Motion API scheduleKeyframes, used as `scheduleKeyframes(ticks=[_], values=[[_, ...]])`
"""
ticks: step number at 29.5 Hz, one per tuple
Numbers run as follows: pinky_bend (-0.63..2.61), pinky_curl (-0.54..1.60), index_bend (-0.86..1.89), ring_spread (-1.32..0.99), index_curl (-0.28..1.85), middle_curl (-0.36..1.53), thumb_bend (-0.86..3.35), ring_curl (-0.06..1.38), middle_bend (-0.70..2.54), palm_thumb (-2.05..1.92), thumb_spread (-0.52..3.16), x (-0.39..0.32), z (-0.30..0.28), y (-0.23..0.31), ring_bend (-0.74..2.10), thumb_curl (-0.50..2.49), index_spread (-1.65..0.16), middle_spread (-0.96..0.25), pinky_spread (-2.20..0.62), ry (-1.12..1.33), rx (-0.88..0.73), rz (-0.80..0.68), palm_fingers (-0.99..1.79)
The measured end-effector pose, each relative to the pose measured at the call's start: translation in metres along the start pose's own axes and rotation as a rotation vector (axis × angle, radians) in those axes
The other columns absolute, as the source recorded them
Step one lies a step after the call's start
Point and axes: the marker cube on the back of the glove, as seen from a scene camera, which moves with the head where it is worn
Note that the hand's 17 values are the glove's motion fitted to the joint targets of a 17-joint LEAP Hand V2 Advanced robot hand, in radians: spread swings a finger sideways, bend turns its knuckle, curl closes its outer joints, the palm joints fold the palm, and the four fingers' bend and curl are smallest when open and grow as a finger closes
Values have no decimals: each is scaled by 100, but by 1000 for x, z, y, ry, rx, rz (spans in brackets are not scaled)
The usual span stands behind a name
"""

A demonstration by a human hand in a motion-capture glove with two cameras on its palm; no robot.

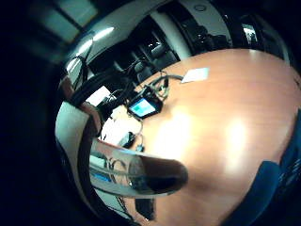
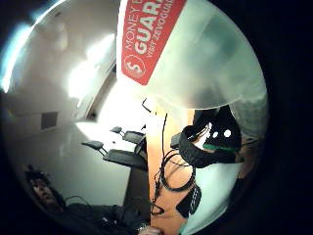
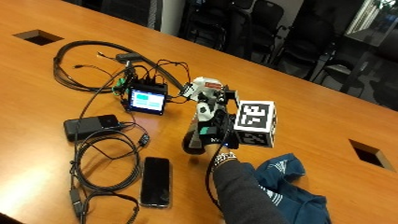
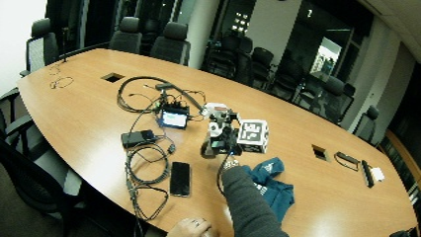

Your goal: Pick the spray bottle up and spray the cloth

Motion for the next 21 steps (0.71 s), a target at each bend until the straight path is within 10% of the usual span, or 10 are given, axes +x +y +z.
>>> scheduleKeyframes(ticks=[21], values=[[67, 42, 11, -19, 37, 59, -1, 47, 40, 75, 126, -30, -31, 3, 72, 59, -26, -24, -31, 64, 190, -135, 120]])
